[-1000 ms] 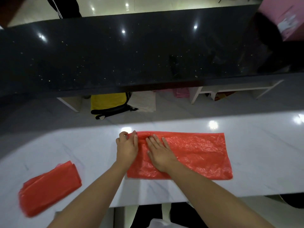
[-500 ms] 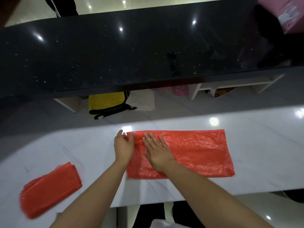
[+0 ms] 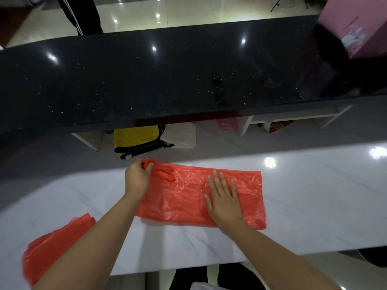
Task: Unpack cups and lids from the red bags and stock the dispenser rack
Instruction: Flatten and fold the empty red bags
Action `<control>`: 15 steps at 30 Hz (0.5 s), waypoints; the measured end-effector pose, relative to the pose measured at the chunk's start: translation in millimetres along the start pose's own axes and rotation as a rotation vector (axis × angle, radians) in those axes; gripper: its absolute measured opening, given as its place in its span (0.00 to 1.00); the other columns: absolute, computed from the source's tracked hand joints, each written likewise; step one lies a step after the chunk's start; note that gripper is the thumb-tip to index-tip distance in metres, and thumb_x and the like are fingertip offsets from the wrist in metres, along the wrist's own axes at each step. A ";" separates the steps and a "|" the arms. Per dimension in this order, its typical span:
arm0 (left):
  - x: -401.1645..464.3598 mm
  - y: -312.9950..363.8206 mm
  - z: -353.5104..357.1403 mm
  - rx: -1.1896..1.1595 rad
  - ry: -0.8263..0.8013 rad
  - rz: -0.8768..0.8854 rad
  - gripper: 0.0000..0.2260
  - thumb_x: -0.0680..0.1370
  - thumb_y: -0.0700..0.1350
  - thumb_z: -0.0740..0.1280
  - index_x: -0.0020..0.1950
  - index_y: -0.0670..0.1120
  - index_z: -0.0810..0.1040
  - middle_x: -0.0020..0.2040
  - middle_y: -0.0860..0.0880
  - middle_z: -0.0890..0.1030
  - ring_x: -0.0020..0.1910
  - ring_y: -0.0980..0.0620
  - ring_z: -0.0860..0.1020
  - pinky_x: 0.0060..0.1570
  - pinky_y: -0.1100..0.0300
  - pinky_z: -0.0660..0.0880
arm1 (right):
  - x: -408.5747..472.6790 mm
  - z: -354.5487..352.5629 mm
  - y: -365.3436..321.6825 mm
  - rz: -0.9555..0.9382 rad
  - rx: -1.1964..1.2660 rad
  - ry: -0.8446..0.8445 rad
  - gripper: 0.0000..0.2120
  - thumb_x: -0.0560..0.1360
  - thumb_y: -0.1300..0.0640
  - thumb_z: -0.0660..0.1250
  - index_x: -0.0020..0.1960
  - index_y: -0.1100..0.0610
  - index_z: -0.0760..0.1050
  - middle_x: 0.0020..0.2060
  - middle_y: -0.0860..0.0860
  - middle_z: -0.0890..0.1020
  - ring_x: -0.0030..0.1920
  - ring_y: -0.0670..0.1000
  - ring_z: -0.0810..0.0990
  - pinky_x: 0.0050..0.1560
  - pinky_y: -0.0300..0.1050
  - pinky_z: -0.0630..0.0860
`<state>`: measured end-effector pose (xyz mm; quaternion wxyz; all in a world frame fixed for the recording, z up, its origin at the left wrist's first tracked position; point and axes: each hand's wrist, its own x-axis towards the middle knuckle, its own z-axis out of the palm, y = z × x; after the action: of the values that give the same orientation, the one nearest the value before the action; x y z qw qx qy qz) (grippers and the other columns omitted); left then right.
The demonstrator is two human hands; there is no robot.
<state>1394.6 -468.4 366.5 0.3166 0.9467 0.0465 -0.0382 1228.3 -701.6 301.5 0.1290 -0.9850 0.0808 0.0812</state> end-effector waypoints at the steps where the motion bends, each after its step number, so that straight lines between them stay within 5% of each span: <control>1: 3.6 2.2 -5.2 0.012 0.008 0.028 0.07 0.81 0.44 0.69 0.51 0.40 0.79 0.42 0.45 0.81 0.41 0.46 0.76 0.40 0.57 0.67 | -0.9 3.6 1.1 0.013 -0.012 -0.027 0.30 0.83 0.41 0.41 0.82 0.50 0.41 0.82 0.48 0.40 0.80 0.50 0.33 0.78 0.61 0.39; 6: 9.8 22.6 -18.8 0.083 0.007 0.160 0.05 0.80 0.44 0.68 0.49 0.43 0.77 0.42 0.47 0.79 0.41 0.47 0.76 0.40 0.55 0.68 | 6.0 18.6 -12.5 0.054 -0.030 -0.091 0.31 0.83 0.40 0.38 0.81 0.50 0.35 0.80 0.50 0.34 0.78 0.52 0.27 0.78 0.61 0.34; 15: -7.0 83.0 -27.3 0.139 -0.136 0.228 0.08 0.77 0.45 0.65 0.40 0.48 0.69 0.33 0.49 0.76 0.29 0.53 0.74 0.24 0.58 0.63 | 9.1 23.0 -34.3 -0.065 -0.025 -0.093 0.30 0.83 0.39 0.39 0.82 0.47 0.41 0.81 0.50 0.38 0.79 0.55 0.31 0.77 0.62 0.33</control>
<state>1398.2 -518.3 438.4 0.2549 0.9607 -0.0856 -0.0693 1240.1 -663.9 286.2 0.1227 -0.9838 0.0418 0.1238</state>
